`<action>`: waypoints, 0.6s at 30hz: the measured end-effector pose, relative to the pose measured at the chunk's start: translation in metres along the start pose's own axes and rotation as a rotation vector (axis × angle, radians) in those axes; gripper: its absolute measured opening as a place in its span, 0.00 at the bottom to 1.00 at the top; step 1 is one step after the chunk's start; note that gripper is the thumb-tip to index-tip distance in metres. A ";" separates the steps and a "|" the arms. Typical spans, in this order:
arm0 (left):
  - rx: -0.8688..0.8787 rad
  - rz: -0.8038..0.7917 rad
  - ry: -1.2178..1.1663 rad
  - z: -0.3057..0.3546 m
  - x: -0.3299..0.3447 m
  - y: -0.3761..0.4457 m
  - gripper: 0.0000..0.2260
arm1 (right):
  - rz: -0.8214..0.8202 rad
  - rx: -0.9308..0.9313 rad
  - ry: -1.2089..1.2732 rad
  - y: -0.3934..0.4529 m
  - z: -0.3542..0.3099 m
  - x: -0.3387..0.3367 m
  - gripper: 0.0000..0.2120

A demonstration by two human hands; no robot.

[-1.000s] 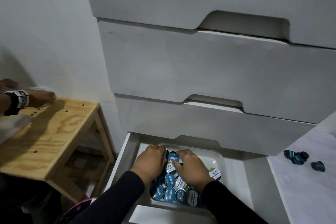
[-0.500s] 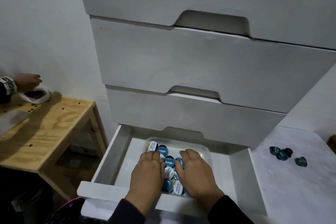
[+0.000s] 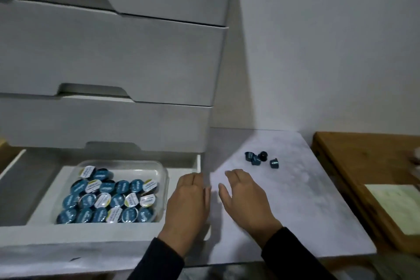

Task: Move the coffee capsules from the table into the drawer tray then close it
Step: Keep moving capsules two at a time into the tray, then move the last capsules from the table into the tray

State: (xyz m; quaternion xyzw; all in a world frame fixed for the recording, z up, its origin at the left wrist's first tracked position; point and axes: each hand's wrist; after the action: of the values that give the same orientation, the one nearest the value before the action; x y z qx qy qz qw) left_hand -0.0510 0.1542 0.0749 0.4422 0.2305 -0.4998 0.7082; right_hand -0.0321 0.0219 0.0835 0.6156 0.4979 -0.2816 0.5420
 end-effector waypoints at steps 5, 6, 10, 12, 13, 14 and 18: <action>0.022 -0.046 -0.071 0.062 0.045 -0.006 0.18 | -0.052 0.070 -0.043 -0.011 0.073 -0.016 0.19; 0.027 -0.064 -0.074 0.069 0.054 -0.006 0.18 | -0.063 0.080 -0.042 -0.012 0.086 -0.017 0.20; 0.002 -0.150 -0.069 0.083 0.089 0.004 0.18 | -0.109 0.137 -0.050 -0.007 0.134 -0.010 0.20; -0.036 -0.190 -0.080 0.085 0.106 0.013 0.17 | -0.069 0.142 -0.047 -0.002 0.155 -0.001 0.18; -0.064 -0.209 -0.085 0.085 0.114 0.020 0.17 | -0.057 0.154 -0.032 0.001 0.166 0.005 0.17; -0.098 -0.220 -0.096 0.085 0.122 0.027 0.16 | -0.068 0.166 -0.024 0.004 0.176 0.009 0.18; -0.264 -0.249 -0.176 0.081 0.159 0.062 0.15 | -0.063 0.215 -0.002 0.024 0.214 0.038 0.15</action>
State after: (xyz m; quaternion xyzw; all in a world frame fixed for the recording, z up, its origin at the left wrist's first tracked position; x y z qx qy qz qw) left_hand 0.0584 0.0111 0.0180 0.2683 0.2839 -0.5857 0.7102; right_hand 0.0448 -0.1666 0.0047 0.6539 0.4834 -0.3512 0.4641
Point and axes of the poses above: each hand's wrist, its own y-axis towards the middle knuckle, its own x-axis out of the palm, z = x × y, and after that the axes turned 13 degrees about z, right-handed
